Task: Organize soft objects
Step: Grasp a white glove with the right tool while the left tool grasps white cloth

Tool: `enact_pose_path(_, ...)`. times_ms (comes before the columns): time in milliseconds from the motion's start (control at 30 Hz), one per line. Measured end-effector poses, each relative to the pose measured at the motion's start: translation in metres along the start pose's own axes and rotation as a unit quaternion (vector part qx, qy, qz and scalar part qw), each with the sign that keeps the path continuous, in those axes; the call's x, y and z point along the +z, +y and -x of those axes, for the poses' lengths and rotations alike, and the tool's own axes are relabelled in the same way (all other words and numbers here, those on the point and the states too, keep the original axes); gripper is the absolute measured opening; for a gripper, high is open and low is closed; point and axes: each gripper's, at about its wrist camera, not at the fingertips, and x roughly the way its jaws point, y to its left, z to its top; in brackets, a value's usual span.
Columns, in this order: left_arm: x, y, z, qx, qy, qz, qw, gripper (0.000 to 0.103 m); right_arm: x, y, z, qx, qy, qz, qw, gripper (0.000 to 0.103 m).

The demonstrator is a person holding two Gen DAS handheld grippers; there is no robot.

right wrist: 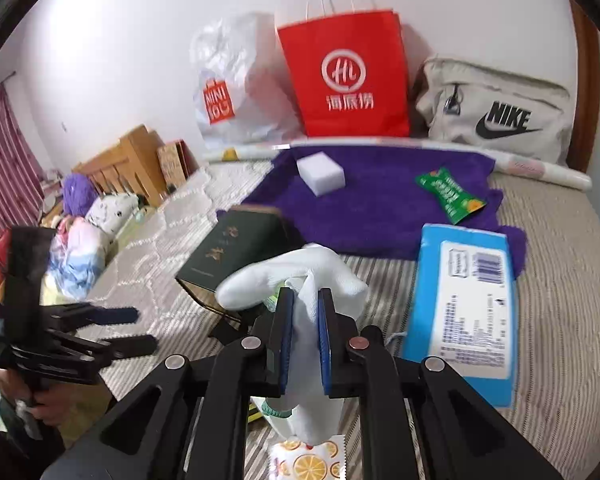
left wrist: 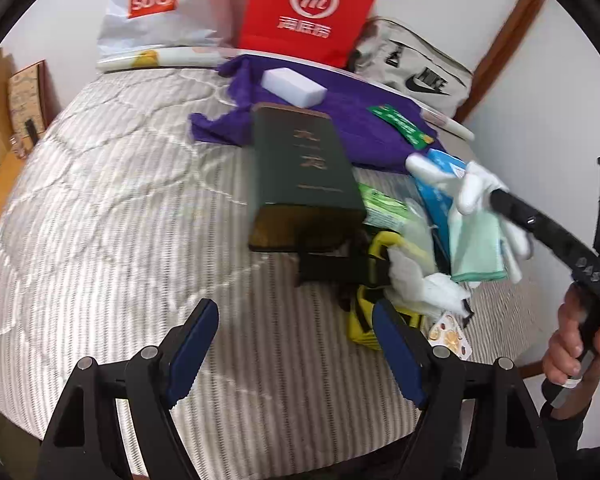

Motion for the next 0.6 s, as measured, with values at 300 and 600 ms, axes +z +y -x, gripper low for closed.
enact_pose_path(300,0.000,-0.037,-0.022,-0.039,0.013,-0.029,0.9987,0.077,-0.012,-0.007,0.041,-0.018,-0.025,-0.001,1.000,0.012)
enact_pose_path(600,0.010,-0.082,-0.048,-0.005,-0.003,-0.087,0.9961,0.077,-0.053,-0.029,0.076,-0.046,-0.007,0.002,0.999,0.012)
